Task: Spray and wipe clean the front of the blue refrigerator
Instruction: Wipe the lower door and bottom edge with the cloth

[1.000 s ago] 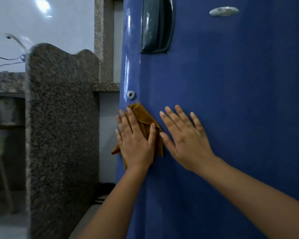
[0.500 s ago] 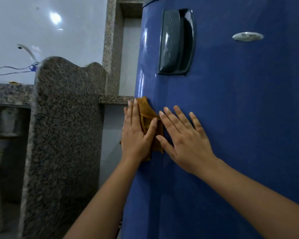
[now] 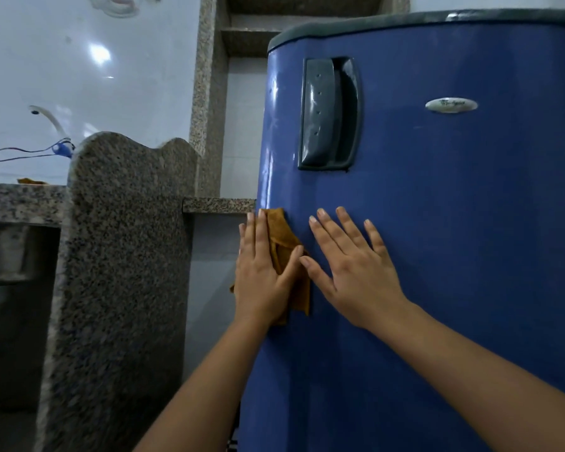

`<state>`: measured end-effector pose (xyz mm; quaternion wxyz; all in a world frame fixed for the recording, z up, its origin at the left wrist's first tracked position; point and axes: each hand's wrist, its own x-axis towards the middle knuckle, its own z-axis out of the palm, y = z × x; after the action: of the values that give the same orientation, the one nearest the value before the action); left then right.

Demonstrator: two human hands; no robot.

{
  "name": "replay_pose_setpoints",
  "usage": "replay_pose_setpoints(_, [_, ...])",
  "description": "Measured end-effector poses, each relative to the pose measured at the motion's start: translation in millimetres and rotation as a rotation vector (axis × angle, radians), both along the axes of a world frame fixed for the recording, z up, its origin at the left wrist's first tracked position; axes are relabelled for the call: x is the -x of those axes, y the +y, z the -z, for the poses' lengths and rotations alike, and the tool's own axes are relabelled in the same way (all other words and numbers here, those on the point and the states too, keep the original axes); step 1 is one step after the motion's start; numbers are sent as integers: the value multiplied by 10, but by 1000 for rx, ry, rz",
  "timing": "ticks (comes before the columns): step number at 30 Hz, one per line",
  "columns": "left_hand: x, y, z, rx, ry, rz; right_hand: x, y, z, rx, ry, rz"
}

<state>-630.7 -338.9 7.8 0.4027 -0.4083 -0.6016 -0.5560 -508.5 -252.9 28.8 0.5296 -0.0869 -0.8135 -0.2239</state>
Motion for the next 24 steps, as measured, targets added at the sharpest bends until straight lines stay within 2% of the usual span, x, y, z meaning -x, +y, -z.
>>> replay_pose_setpoints(4, [-61, 54, -360, -38, -109, -49, 3, -30, 34, 33, -9, -34])
replay_pose_setpoints(10, [-153, 45, 300, -39, -91, -85, -76, 8, 186, 4, -31, 33])
replay_pose_setpoints(15, [-137, 43, 105, -54, -176, -87, -84, -39, 340, -62, -87, 19])
replay_pose_setpoints(20, [-182, 26, 521, -27, -136, -91, -132, 17, 537, -113, -151, 44])
replay_pose_setpoints(24, [-74, 6, 350, -45, -228, -44, -172, 57, 640, -110, -170, 52])
